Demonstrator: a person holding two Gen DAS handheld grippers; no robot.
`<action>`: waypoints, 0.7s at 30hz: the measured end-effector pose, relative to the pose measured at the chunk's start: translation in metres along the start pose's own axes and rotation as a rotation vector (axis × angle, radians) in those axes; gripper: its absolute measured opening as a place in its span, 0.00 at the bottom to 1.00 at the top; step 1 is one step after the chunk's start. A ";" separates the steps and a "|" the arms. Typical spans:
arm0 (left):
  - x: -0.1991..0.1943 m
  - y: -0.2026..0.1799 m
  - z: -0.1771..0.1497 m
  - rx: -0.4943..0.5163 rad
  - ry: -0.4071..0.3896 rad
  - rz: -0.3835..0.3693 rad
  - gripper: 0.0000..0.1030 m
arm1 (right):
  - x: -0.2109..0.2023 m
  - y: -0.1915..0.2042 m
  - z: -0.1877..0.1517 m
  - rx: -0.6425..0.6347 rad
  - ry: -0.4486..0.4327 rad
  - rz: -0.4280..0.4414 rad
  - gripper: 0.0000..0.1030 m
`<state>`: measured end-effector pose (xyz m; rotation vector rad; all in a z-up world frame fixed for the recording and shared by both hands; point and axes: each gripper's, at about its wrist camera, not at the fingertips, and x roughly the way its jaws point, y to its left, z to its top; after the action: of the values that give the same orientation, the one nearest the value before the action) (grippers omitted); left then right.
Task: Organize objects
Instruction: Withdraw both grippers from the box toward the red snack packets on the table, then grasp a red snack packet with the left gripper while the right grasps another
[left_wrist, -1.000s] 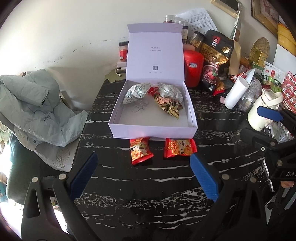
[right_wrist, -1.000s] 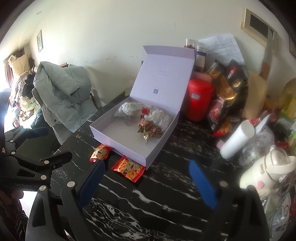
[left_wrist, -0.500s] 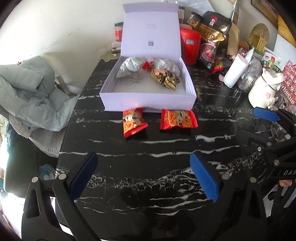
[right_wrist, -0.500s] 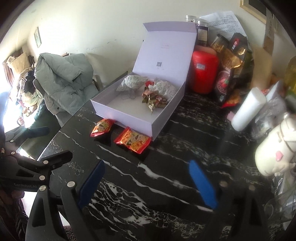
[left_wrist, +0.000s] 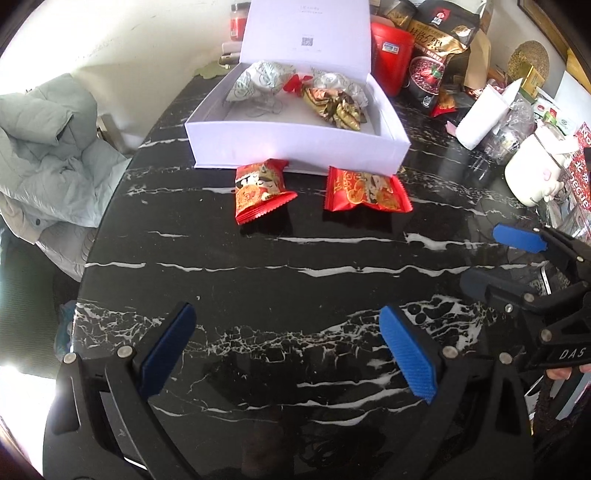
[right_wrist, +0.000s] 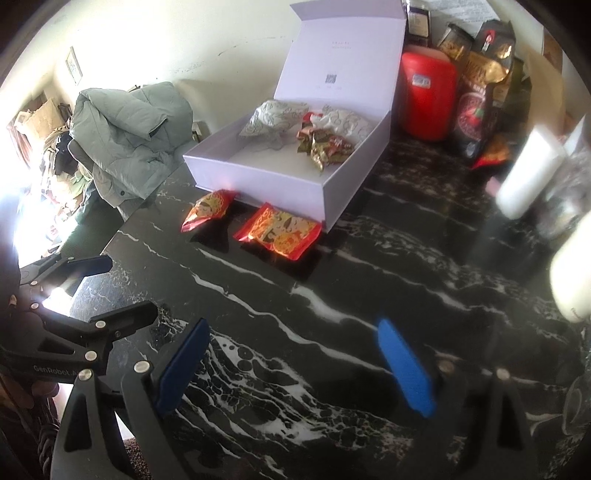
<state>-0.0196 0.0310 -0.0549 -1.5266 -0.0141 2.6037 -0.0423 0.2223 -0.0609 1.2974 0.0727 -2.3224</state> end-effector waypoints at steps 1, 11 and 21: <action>0.003 0.002 0.001 -0.002 0.003 -0.001 0.97 | 0.006 0.000 0.001 0.003 0.010 0.004 0.91; 0.022 0.019 0.024 -0.025 0.014 0.004 0.97 | 0.036 0.000 0.024 -0.005 0.042 0.027 0.91; 0.032 0.029 0.053 -0.026 0.008 -0.011 0.97 | 0.055 -0.004 0.053 0.004 0.061 0.040 0.91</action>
<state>-0.0842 0.0085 -0.0588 -1.5405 -0.0553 2.5985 -0.1104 0.1905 -0.0774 1.3600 0.0616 -2.2507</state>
